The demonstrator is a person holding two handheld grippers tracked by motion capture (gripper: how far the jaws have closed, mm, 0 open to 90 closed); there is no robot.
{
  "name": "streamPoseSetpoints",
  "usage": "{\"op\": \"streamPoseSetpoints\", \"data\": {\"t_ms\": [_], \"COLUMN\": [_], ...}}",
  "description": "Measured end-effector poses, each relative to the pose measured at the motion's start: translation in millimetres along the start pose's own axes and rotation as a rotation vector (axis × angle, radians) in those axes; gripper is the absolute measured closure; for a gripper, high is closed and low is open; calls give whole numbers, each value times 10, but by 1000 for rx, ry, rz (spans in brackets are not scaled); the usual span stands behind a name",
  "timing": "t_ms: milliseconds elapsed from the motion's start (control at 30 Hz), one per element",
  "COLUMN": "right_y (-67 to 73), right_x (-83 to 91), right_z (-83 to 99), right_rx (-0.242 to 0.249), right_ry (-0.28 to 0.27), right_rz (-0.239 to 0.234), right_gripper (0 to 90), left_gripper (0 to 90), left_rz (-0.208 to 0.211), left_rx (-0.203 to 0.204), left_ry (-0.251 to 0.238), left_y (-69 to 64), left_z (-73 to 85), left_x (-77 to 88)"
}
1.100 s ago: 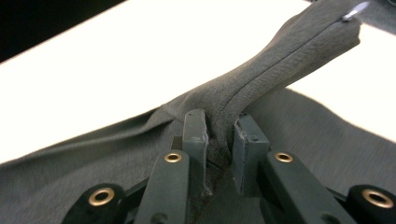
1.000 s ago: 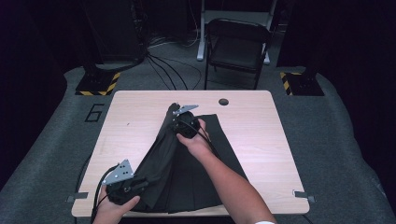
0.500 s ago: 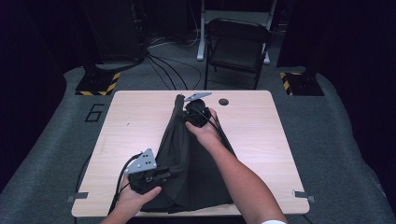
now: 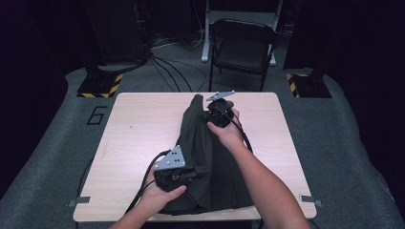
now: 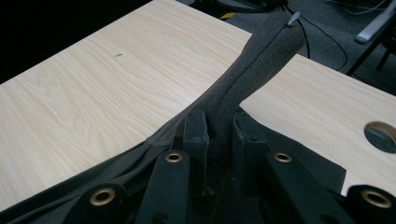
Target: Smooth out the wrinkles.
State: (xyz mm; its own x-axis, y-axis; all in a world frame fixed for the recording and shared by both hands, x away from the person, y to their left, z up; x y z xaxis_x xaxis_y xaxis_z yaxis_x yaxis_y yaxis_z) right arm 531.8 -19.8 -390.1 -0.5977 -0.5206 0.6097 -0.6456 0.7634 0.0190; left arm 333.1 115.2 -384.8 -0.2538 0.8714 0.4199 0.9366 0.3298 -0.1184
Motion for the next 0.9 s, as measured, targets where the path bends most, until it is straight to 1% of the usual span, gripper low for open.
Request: {"op": "streamPoseSetpoints", "data": {"t_ms": [67, 100, 200, 233, 267, 333, 367, 433, 467, 500, 533, 567, 600, 667, 767, 800, 833, 900], "right_y": [-63, -97, -186, -206, -228, -245, -265, -322, -342, -394, -432, -490, -514, -599, -700, -720, -770, -818], "right_x": [19, 25, 55, 69, 86, 112, 125, 142, 149, 151, 147, 137, 128, 89, 46, 34, 12, -13], "right_z": [53, 78, 152, 169, 189, 221, 241, 292, 317, 362, 403, 471, 509, 625, 776, 818, 898, 987], "right_rx": [-7, -3, -24, -30, -22, -23, -12, 4, -3, -2, -9, -16, -22, -31, -45, -56, -62, -80], "right_ry": [8, 10, 14, 12, 10, 16, 21, 26, 33, 38, 43, 57, 66, 94, 124, 130, 144, 157], "right_rz": [11, 15, 21, 20, 26, 35, 42, 57, 62, 71, 77, 89, 95, 117, 138, 145, 154, 162], "right_gripper": [775, 775, 774, 774, 774, 774, 774, 774, 774, 773, 773, 772, 771, 769, 765, 763, 761, 755], "left_gripper": [871, 871, 871, 871, 871, 871, 871, 871, 871, 871, 870, 870, 870, 870, 869, 868, 867, 863], "left_rz": [15, 23, 31, 41, 40, 50, 52, 63, 72, 73, 82, 83, 94, 101, 109, 114, 118, 122], "left_rx": [6, 14, 7, 3, 3, -1, 0, -1, -1, 0, 7, 10, 12, 22, 34, 44, 47, 55], "left_ry": [7, 3, 15, 19, 19, 26, 30, 41, 50, 58, 69, 77, 92, 114, 131, 141, 148, 160], "left_y": [9, 6, -8, -13, -13, -11, -13, -15, -19, -21, -19, -17, -11, -2, 7, 9, 9, 8], "left_z": [-4, -8, -21, -27, -32, -45, -52, -54, -47, -34, -7, 9, 32, 85, 146, 184, 201, 239], "left_x": [-81, -125, -222, -255, -278, -342, -383, -472, -546, -610, -715, -767, -834, -982, -1128, -1205, -1242, -1325]}}
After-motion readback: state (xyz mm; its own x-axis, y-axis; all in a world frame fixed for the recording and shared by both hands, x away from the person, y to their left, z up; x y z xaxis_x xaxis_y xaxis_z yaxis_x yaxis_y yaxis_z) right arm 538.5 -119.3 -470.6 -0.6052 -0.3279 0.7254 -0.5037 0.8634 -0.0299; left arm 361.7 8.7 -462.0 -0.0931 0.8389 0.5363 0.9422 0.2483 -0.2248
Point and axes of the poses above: each handheld gripper's, and its own axes: x roughly backward along the jaws, z roughly out of its underside, y roughly to its left, the point moved 3 cm from there along -x, roughly forward along the jaws, and after that the axes turned 3 degrees about z, right-handed, at the moved point
